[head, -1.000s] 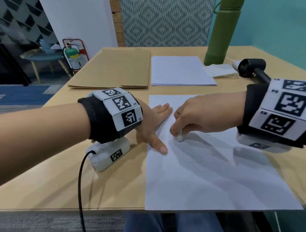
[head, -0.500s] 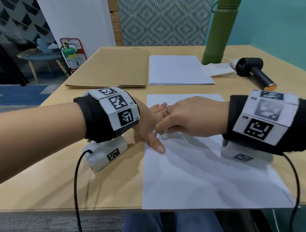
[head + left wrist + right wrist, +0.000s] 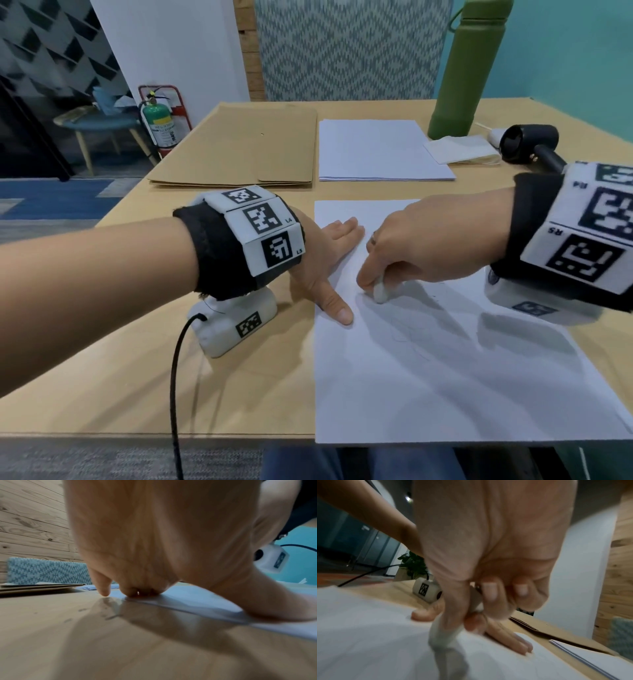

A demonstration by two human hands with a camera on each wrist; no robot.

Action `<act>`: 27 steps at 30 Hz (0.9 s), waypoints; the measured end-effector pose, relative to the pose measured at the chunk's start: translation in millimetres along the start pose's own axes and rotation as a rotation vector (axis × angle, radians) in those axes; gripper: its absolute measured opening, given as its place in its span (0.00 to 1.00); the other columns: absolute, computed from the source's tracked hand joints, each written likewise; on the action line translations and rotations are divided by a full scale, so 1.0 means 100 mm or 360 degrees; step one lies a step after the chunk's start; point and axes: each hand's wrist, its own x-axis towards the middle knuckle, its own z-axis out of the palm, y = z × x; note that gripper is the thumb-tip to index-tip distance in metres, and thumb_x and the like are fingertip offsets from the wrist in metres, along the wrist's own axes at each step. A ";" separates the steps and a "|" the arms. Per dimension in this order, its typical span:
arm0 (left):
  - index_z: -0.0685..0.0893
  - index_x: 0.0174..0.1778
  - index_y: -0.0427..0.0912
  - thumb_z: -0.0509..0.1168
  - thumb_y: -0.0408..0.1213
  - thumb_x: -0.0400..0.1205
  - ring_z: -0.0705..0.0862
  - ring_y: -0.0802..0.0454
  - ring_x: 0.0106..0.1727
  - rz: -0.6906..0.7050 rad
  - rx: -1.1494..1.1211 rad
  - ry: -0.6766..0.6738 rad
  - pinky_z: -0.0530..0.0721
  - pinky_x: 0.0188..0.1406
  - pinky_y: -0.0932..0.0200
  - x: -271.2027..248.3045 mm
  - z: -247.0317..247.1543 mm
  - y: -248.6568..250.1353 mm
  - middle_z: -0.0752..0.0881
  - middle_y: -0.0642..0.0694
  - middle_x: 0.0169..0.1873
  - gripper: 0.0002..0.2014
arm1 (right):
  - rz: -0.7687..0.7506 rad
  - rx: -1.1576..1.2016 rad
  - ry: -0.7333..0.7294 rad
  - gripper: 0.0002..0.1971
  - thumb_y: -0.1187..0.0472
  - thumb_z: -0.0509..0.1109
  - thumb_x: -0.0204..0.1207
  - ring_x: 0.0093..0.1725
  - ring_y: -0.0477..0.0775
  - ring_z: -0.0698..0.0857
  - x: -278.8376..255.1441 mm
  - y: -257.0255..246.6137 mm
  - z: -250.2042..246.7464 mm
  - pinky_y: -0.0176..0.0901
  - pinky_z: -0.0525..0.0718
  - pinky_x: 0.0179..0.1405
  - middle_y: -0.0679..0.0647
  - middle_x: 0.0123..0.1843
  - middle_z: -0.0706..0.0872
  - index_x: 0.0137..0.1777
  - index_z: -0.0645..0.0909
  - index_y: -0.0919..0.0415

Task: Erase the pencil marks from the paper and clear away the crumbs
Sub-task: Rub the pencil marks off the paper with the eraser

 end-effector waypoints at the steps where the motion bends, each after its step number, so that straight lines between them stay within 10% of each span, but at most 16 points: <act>1: 0.33 0.82 0.50 0.64 0.66 0.71 0.45 0.49 0.84 0.0037 -0.0011 0.0004 0.49 0.80 0.46 -0.01 -0.01 0.01 0.37 0.54 0.82 0.56 | 0.0015 -0.0019 0.0032 0.13 0.55 0.56 0.84 0.40 0.40 0.72 0.02 -0.02 -0.02 0.37 0.70 0.33 0.40 0.41 0.73 0.61 0.78 0.39; 4: 0.43 0.83 0.55 0.64 0.61 0.76 0.47 0.53 0.83 0.0249 -0.0072 0.0042 0.44 0.80 0.47 -0.02 -0.03 0.01 0.51 0.52 0.81 0.46 | 0.0035 0.0085 0.0292 0.15 0.55 0.56 0.84 0.49 0.46 0.72 0.08 -0.08 0.04 0.41 0.71 0.41 0.39 0.49 0.75 0.65 0.77 0.39; 9: 0.25 0.79 0.46 0.64 0.70 0.67 0.37 0.54 0.84 0.0018 0.0043 -0.0018 0.46 0.83 0.44 0.06 0.01 -0.04 0.27 0.53 0.80 0.63 | 0.0027 0.0236 0.0015 0.11 0.51 0.57 0.83 0.50 0.50 0.78 -0.10 0.00 0.11 0.38 0.72 0.38 0.47 0.48 0.82 0.58 0.79 0.44; 15: 0.28 0.81 0.49 0.66 0.69 0.67 0.37 0.51 0.84 0.0109 -0.0033 0.0021 0.47 0.82 0.40 0.09 0.02 -0.07 0.29 0.51 0.81 0.62 | 0.0101 0.0187 0.0342 0.11 0.51 0.57 0.83 0.48 0.50 0.77 -0.01 -0.04 0.16 0.42 0.73 0.40 0.45 0.46 0.79 0.58 0.79 0.44; 22: 0.24 0.79 0.48 0.65 0.70 0.67 0.37 0.55 0.83 0.0008 0.0000 -0.0034 0.46 0.83 0.44 0.06 0.00 -0.05 0.27 0.55 0.80 0.63 | 0.0158 0.0230 0.0138 0.11 0.52 0.58 0.82 0.55 0.51 0.80 -0.12 -0.01 0.11 0.44 0.77 0.43 0.44 0.50 0.84 0.58 0.80 0.42; 27: 0.27 0.80 0.49 0.66 0.67 0.69 0.41 0.52 0.84 -0.0002 -0.0040 0.0000 0.47 0.82 0.48 0.00 -0.02 -0.01 0.30 0.55 0.81 0.61 | 0.0225 0.0209 0.0395 0.08 0.54 0.57 0.83 0.45 0.51 0.74 -0.02 -0.06 0.18 0.43 0.70 0.36 0.42 0.35 0.74 0.51 0.78 0.50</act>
